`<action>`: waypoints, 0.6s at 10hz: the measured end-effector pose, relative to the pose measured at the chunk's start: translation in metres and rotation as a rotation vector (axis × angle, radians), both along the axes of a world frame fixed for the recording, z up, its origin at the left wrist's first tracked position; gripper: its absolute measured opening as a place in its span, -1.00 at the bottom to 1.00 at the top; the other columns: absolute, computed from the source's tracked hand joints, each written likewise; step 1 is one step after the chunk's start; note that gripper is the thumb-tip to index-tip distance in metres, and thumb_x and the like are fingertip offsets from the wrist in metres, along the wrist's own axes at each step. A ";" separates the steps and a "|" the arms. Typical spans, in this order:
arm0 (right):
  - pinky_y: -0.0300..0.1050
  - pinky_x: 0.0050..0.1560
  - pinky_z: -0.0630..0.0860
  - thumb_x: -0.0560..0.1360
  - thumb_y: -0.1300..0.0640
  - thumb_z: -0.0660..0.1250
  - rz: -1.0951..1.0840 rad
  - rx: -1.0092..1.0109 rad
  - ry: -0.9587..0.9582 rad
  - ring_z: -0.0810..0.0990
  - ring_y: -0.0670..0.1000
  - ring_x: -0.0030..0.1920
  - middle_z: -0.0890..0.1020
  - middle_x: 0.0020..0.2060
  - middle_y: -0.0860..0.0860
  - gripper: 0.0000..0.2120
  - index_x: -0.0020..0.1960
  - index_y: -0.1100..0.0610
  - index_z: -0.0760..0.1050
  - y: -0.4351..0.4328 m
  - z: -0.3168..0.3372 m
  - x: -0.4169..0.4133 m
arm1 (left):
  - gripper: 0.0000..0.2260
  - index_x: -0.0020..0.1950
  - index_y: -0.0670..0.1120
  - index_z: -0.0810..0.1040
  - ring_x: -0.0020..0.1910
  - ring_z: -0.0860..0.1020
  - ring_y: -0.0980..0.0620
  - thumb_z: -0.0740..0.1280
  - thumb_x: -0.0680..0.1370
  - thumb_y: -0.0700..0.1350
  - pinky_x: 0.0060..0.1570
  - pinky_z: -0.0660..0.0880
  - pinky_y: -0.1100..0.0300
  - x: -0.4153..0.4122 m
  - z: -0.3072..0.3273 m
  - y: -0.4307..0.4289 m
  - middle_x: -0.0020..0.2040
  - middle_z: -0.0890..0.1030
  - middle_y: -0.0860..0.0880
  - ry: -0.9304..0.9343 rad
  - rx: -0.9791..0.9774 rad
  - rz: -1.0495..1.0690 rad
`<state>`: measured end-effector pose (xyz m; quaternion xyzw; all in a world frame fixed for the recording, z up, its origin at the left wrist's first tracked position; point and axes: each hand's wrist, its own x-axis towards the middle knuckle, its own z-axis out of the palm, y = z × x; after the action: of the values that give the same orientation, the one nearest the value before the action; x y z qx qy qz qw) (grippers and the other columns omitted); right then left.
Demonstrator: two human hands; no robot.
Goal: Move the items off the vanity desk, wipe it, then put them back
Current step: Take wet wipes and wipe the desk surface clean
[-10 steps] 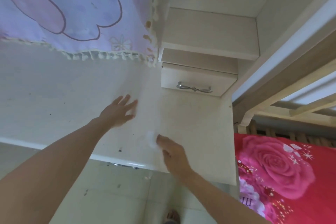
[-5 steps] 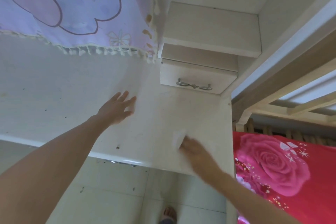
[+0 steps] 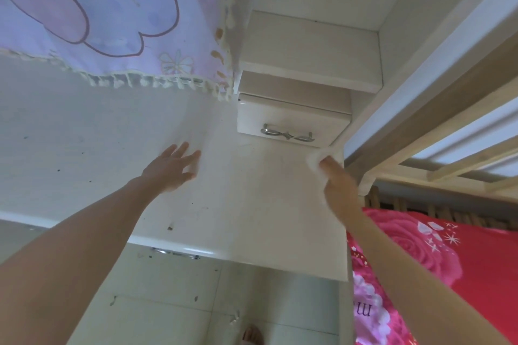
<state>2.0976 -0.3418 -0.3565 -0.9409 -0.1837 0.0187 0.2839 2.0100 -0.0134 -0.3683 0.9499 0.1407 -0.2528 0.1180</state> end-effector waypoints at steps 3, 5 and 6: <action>-0.18 0.32 0.14 0.37 0.60 0.07 -0.063 -0.129 0.119 0.33 0.22 0.36 0.38 0.34 0.24 -0.48 0.28 0.35 0.40 -0.026 -0.023 0.034 | -0.46 0.49 0.10 -0.10 0.50 -0.14 0.00 0.12 0.60 0.02 0.43 -0.01 0.10 0.000 0.002 0.000 0.52 -0.17 0.02 0.010 -0.007 0.002; -0.54 0.31 -0.02 0.38 0.55 0.12 0.211 -0.106 0.060 0.38 0.19 0.31 0.41 0.28 0.21 -0.55 0.22 0.34 0.45 0.020 -0.044 -0.039 | -0.46 0.49 0.11 -0.10 0.50 -0.14 -0.01 0.12 0.60 0.03 0.42 -0.01 0.10 -0.001 0.002 0.000 0.52 -0.17 0.02 0.008 0.001 -0.004; -0.40 0.37 0.08 0.48 0.44 0.07 0.640 -0.017 0.136 0.33 -0.04 0.33 0.46 0.29 0.19 -0.61 0.26 0.32 0.44 0.075 -0.043 -0.102 | -0.46 0.49 0.11 -0.09 0.50 -0.14 -0.01 0.13 0.60 0.02 0.43 -0.01 0.10 0.000 0.002 -0.001 0.52 -0.17 0.02 0.010 0.005 -0.004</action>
<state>1.9952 -0.2671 -0.3993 -0.8344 -0.4506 0.1712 0.2672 2.0097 -0.0141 -0.3661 0.9492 0.1399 -0.2577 0.1143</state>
